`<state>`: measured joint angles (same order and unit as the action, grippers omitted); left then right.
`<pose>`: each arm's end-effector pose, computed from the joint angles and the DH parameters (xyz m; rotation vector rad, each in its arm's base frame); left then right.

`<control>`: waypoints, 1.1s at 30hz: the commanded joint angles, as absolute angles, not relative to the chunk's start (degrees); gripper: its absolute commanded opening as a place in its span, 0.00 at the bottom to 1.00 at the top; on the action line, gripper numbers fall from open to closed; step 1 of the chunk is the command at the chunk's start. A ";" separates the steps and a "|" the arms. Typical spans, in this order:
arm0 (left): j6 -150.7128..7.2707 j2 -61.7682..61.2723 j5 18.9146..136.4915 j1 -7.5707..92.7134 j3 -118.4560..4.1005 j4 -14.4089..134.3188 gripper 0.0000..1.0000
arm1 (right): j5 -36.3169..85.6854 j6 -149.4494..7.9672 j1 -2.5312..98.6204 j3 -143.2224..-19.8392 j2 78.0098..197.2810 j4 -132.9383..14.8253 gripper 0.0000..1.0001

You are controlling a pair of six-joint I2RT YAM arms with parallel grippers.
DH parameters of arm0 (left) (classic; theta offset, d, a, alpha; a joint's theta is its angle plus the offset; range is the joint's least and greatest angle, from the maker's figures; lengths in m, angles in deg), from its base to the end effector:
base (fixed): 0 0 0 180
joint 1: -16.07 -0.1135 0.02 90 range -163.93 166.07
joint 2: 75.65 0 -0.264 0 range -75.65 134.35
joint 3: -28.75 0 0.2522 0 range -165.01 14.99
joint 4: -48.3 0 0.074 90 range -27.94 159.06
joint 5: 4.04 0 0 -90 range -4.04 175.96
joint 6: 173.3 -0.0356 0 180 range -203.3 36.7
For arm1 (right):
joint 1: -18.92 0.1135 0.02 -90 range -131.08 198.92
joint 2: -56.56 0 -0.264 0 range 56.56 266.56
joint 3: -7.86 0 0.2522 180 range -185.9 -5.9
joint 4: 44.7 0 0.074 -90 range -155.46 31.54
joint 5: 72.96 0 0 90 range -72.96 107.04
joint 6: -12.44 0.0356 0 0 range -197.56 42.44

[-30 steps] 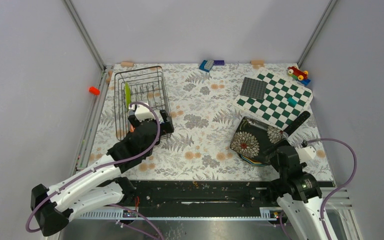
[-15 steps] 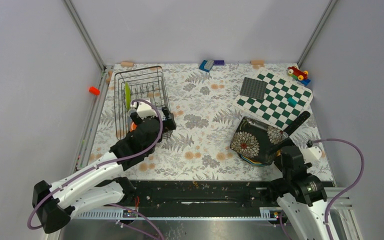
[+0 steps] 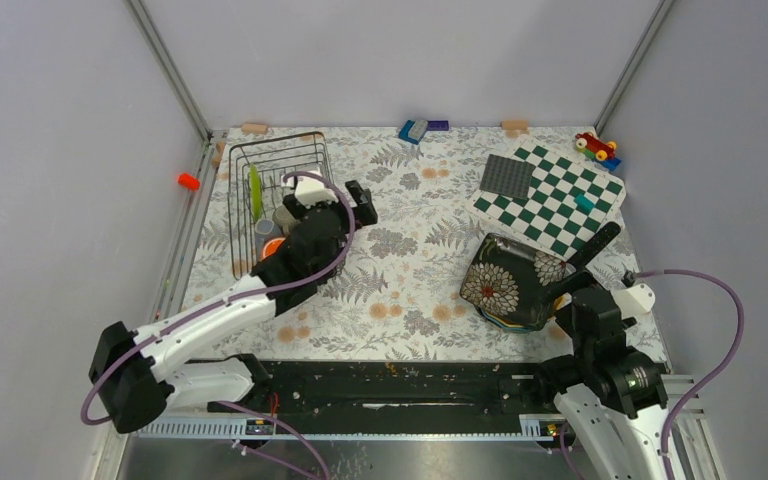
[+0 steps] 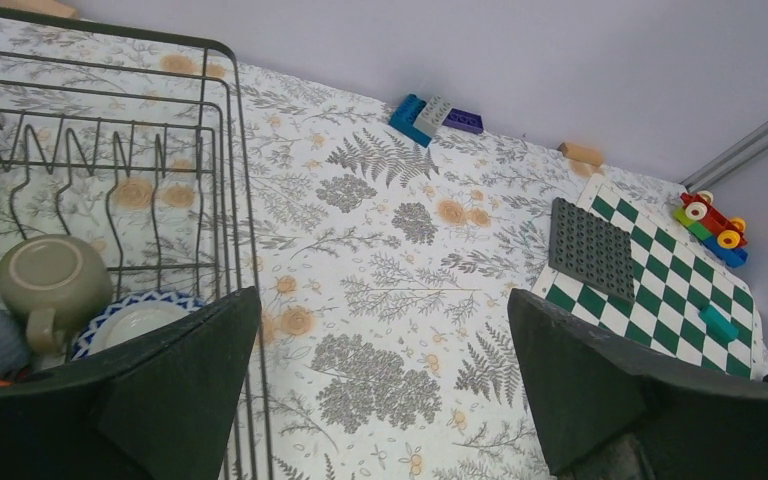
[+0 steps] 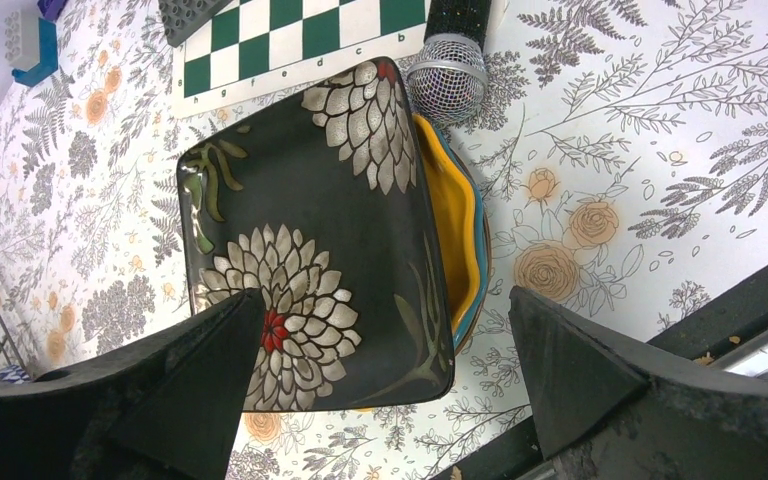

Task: Unload the mixed dishes from the dish rack
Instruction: Pick up the plate from the dish rack.

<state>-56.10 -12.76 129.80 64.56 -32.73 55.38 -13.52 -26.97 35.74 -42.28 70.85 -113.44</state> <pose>0.1844 -0.1712 0.3276 -0.2490 1.6701 -0.3366 0.0593 -0.0010 0.2695 0.8821 1.8625 0.1523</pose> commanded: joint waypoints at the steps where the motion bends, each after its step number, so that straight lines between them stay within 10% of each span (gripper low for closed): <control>1: -57.10 -8.09 130.92 63.48 -38.21 50.88 0.99 | -13.28 -29.99 35.70 -44.74 70.17 -112.30 1.00; 33: -51.62 0.83 116.55 54.85 -45.73 60.59 0.99 | -2.91 -38.29 35.70 -45.94 71.77 -104.36 1.00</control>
